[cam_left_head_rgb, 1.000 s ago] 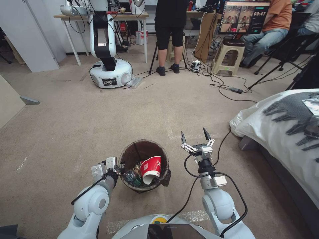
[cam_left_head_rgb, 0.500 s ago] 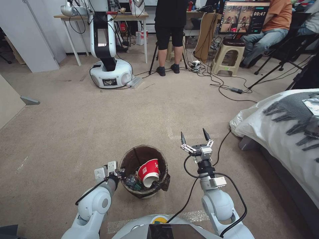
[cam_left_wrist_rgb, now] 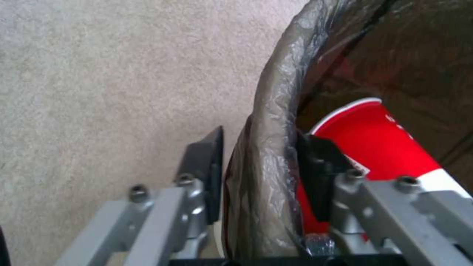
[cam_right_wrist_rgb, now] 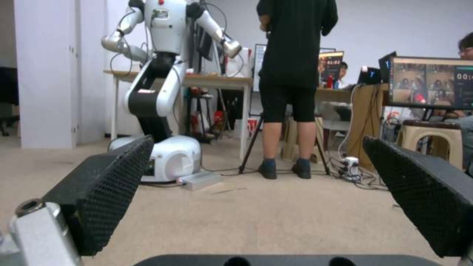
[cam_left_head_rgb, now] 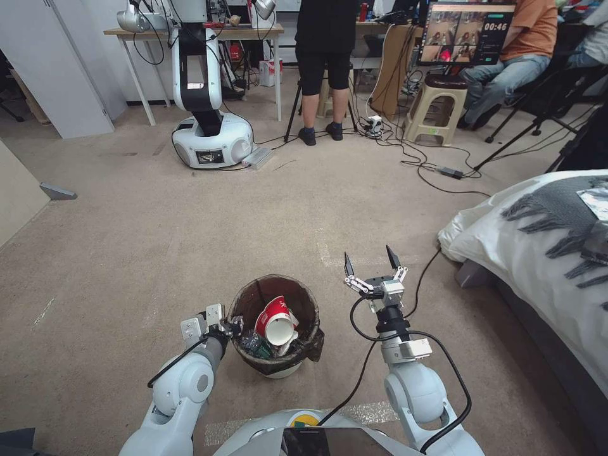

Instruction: Pick up the trash bin, then pick up the garbage from the floor and place it into the trash bin.

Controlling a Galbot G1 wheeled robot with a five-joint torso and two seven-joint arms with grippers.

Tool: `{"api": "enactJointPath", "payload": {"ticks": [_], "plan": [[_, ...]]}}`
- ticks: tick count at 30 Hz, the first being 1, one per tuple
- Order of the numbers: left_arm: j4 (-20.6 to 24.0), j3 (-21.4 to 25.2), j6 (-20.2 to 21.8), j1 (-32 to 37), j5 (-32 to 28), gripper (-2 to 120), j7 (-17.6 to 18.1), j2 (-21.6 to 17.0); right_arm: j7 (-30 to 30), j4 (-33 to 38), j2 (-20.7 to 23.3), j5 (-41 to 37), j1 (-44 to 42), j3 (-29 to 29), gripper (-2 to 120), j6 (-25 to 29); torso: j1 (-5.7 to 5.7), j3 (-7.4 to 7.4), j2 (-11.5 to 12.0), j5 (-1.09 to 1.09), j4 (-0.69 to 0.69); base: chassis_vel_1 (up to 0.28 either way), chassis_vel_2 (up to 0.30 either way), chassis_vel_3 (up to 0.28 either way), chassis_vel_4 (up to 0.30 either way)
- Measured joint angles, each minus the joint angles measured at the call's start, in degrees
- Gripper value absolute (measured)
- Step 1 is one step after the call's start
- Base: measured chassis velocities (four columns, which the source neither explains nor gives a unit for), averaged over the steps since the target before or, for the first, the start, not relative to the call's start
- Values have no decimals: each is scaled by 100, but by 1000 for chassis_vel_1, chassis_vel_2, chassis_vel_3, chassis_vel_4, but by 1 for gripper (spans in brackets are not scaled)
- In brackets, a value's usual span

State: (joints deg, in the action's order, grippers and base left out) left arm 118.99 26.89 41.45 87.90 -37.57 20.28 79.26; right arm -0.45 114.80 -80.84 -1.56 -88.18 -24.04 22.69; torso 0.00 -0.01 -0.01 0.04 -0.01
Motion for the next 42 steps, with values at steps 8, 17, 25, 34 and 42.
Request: {"api": "enactJointPath", "payload": {"ticks": [8,17,25,34,42], "plan": [[-23,8,-147,-50,34,68,-136,-33,15,18,3,9,-3,4,100,0,0,1,0,-6,0,0,0,0,0],[102,40,-464,-127,257,97,-438,-92,57,20,0,23,-18,20,100,0,0,3,1,-5,4,0,0,0,0],[278,118,-1840,-121,1519,100,-1144,-130,77,41,-1,23,-30,13,100,26,0,2,1,-4,2,0,0,0,0],[368,267,-3194,-83,2623,100,-1497,-38,-188,44,-52,-28,-31,58,100,-29,-1,2,1,-3,1,0,0,0,0],[154,522,-4318,112,3418,100,-1543,187,-402,31,-140,55,-100,54,100,-69,-1,1,1,-3,1,0,0,0,0]]}}
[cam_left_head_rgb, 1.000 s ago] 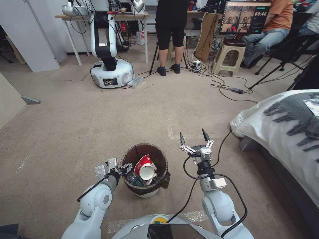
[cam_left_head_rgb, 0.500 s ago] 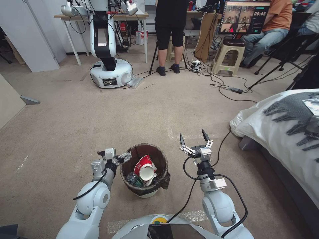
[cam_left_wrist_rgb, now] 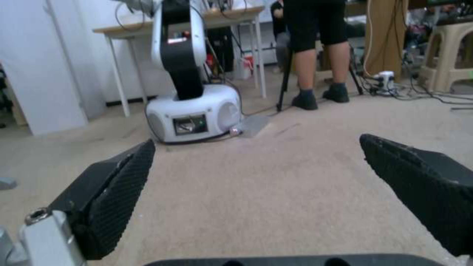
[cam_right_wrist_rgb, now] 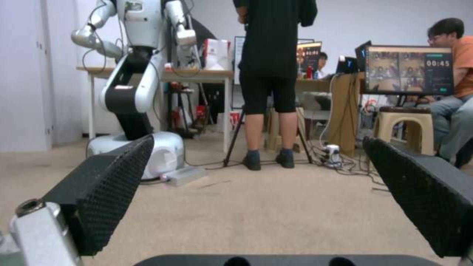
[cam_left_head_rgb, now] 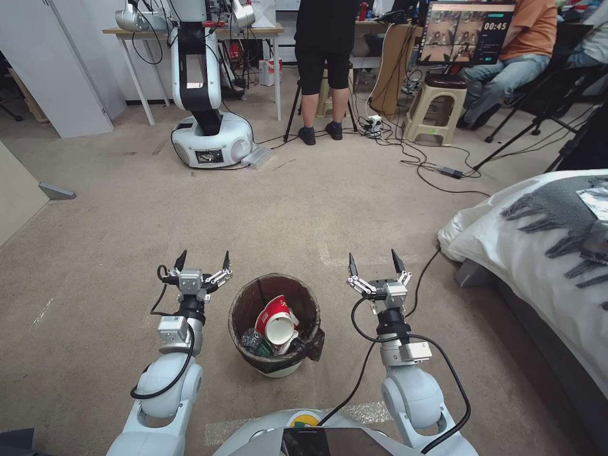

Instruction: Pick up the trash bin, then pick up the garbage from the floor and place it into the trash bin.

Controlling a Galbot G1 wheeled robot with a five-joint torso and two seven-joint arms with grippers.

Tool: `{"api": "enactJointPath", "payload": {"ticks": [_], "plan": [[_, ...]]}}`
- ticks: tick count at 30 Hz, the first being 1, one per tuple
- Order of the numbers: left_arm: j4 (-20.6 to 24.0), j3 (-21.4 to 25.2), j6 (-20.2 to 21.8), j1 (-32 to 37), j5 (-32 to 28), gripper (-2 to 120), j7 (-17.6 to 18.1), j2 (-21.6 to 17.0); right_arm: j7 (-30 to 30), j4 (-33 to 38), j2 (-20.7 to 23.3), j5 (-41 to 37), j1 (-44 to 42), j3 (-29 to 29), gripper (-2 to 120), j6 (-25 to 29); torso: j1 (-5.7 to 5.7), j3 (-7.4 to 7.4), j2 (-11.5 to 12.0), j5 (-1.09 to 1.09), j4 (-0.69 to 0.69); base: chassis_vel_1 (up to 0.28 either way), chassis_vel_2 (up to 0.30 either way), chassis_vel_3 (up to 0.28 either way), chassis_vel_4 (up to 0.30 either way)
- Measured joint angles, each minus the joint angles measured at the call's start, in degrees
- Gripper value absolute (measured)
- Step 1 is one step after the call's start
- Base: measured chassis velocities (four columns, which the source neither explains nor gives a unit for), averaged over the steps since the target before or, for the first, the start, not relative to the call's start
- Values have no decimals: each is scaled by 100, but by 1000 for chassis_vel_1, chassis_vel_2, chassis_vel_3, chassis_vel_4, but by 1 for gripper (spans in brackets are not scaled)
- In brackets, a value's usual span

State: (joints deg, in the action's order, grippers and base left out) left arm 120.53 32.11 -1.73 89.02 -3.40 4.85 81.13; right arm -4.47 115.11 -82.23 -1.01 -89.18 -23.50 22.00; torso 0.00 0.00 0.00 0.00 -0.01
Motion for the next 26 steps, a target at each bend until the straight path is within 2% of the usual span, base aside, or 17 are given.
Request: {"api": "enactJointPath", "payload": {"ticks": [2,6,26], "plan": [[-93,53,-244,72,20,100,33,37,-31,-28,-21,69,-9,-3,100,2,0,0,0,-1,0,0,0,0,0],[-129,123,-369,148,23,100,103,81,-28,-46,-42,149,-8,-18,100,4,0,0,0,-1,0,0,0,0,0],[-131,127,-332,151,-12,100,126,83,-16,-53,-45,159,-6,-24,100,10,0,0,0,-1,1,0,0,0,0]]}}
